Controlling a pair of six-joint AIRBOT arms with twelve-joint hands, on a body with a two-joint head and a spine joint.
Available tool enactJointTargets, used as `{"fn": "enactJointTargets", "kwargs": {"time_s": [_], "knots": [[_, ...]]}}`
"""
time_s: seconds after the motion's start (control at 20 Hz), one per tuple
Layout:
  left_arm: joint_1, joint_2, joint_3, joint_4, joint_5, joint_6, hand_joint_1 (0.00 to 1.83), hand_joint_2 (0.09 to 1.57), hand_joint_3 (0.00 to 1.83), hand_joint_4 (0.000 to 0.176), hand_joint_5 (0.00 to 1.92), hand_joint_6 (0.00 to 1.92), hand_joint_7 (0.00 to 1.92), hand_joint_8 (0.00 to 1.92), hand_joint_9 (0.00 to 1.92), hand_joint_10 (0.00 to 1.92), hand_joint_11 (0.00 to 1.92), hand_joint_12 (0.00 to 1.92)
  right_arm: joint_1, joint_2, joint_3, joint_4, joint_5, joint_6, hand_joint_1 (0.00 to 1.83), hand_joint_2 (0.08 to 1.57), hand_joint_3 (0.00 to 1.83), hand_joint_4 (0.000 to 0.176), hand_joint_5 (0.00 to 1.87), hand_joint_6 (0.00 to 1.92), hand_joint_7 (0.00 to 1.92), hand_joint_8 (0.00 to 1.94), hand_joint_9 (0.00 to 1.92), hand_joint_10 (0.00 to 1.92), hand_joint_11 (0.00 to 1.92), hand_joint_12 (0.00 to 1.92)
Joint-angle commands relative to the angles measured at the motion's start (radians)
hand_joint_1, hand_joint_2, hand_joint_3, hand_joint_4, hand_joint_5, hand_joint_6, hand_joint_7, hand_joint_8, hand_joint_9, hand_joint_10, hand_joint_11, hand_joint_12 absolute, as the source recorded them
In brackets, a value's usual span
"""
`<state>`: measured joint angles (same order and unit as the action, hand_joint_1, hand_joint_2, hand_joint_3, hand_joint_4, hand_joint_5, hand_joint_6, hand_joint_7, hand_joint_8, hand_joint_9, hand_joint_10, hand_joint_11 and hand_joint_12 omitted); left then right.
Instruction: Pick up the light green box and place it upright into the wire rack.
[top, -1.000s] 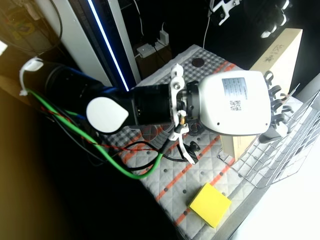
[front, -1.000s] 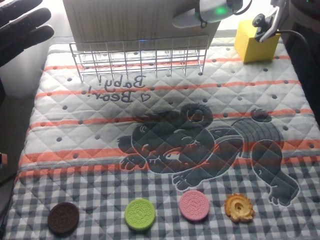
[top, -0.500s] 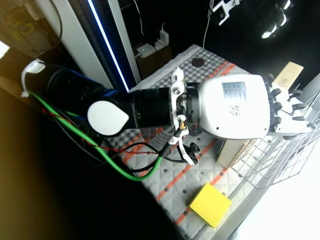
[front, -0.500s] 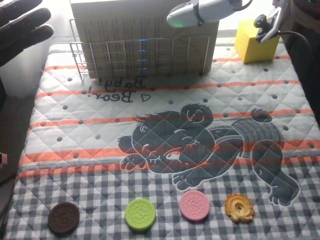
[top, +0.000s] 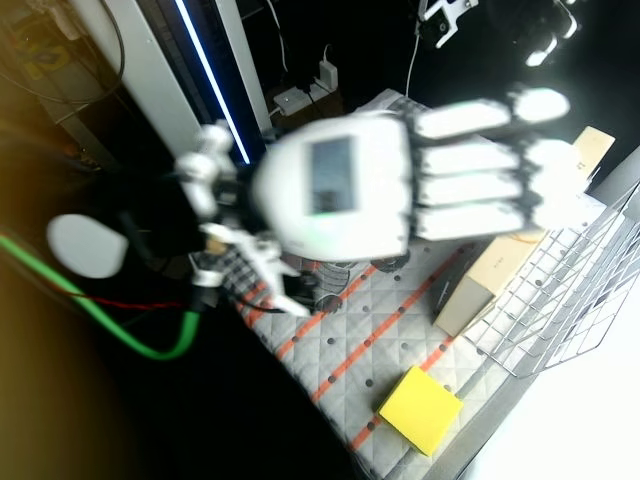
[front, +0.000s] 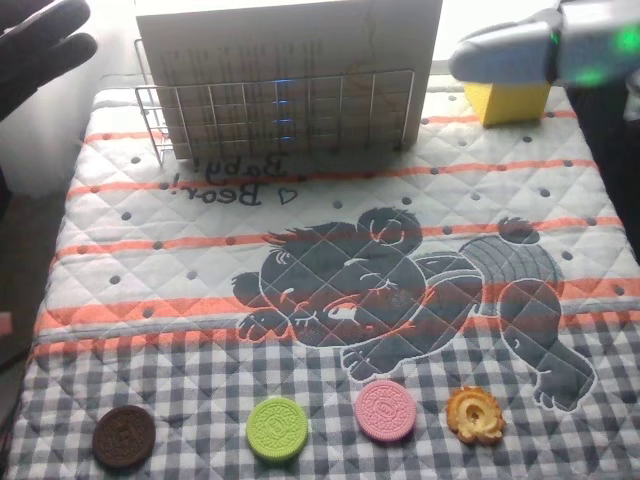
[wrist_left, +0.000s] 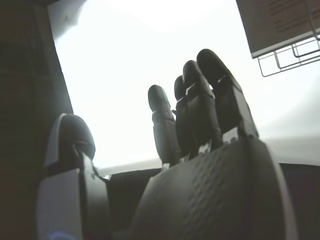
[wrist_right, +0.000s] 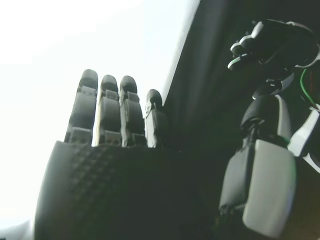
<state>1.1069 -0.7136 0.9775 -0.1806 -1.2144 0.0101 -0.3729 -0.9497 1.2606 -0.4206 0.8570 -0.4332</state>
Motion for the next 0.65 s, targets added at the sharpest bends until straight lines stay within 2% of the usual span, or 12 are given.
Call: {"fn": "enactJointTargets", "kwargs": {"time_s": [0.0,0.05,0.1,0.15,0.25,0.3,0.35,0.4,0.45,0.5,0.55,0.6], "knots": [[0.003,0.011,-0.005,-0.037,-0.164,-0.01,0.78,0.91,0.0,0.062,0.59,0.0,0.37,0.0,0.37,0.0,0.09,0.76,-0.024,0.016,-0.018,0.063,0.156,0.003,0.57,0.95,0.01,0.1,0.04,0.01,0.06,0.0,0.0,0.0,0.0,0.0],[0.017,0.017,-0.013,-0.043,-0.186,-0.01,0.76,0.91,0.0,0.069,0.59,0.0,0.36,0.0,0.37,0.0,0.07,0.8,-0.069,0.035,-0.043,0.097,0.19,0.002,0.65,0.95,0.01,0.114,0.04,0.01,0.07,0.01,0.0,0.0,0.0,0.0],[0.032,0.021,-0.022,-0.051,-0.215,-0.01,0.76,0.91,0.0,0.061,0.59,0.0,0.36,0.0,0.38,0.0,0.05,0.87,-0.127,0.059,-0.079,0.14,0.226,-0.079,0.72,0.97,0.01,0.109,0.05,0.01,0.09,0.01,0.03,0.01,0.0,0.0],[0.04,0.022,-0.03,-0.057,-0.242,-0.01,0.76,0.91,0.0,0.05,0.59,0.0,0.37,0.0,0.38,0.0,0.04,0.92,-0.19,0.08,-0.114,0.188,0.266,-0.086,0.7,0.95,0.0,0.093,0.06,0.01,0.11,0.02,0.05,0.02,0.01,0.0],[0.075,0.027,-0.049,-0.074,-0.31,-0.01,0.73,0.92,0.0,0.074,0.57,0.0,0.36,0.0,0.39,0.0,0.04,0.94,-0.32,0.116,-0.171,0.277,0.347,-0.088,0.59,0.93,0.0,0.071,0.08,0.01,0.09,0.0,0.08,0.02,0.04,0.01],[0.091,0.028,-0.056,-0.081,-0.338,-0.01,0.71,0.93,0.01,0.07,0.57,0.0,0.35,0.0,0.37,0.0,0.02,0.93,-0.359,0.12,-0.178,0.304,0.369,-0.147,0.6,0.95,0.0,0.04,0.1,0.02,0.1,0.01,0.09,0.02,0.05,0.02],[0.098,0.027,-0.059,-0.085,-0.352,-0.01,0.72,0.93,0.0,0.057,0.59,0.0,0.35,0.0,0.36,0.0,0.04,0.9,-0.375,0.12,-0.18,0.317,0.374,-0.168,0.63,0.94,0.0,0.057,0.11,0.02,0.11,0.01,0.08,0.01,0.04,0.02],[0.105,0.026,-0.061,-0.09,-0.367,-0.01,0.73,0.93,0.0,0.05,0.58,0.0,0.35,0.0,0.35,0.0,0.03,0.88,-0.396,0.117,-0.18,0.331,0.374,-0.168,0.67,0.95,0.0,0.083,0.12,0.02,0.1,0.01,0.04,0.0,0.01,0.0],[0.107,0.023,-0.062,-0.096,-0.377,-0.01,0.74,0.94,0.0,0.053,0.58,0.0,0.35,0.0,0.34,0.0,0.03,0.87,-0.42,0.113,-0.179,0.353,0.374,-0.168,0.66,0.96,0.0,0.082,0.13,0.02,0.11,0.01,0.04,0.01,0.01,0.0],[0.107,0.02,-0.062,-0.1,-0.382,-0.01,0.74,0.93,0.0,0.064,0.57,0.0,0.35,0.0,0.35,0.0,0.05,0.84,-0.431,0.111,-0.179,0.361,0.374,-0.168,0.69,0.97,0.01,0.056,0.14,0.02,0.11,0.0,0.05,0.01,0.01,0.0],[0.107,0.015,-0.06,-0.105,-0.39,-0.01,0.72,0.94,0.0,0.061,0.56,0.0,0.35,0.0,0.35,0.0,0.06,0.83,-0.442,0.109,-0.18,0.367,0.376,-0.168,0.69,0.99,0.01,0.055,0.13,0.01,0.1,0.0,0.04,0.0,0.0,0.0],[0.107,0.008,-0.06,-0.115,-0.407,-0.01,0.74,0.93,0.0,0.041,0.57,0.0,0.35,0.0,0.36,0.01,0.09,0.84,-0.456,0.109,-0.184,0.374,0.38,-0.168,0.69,1.0,0.01,0.065,0.13,0.01,0.11,0.0,0.05,0.01,0.02,0.01]]}}
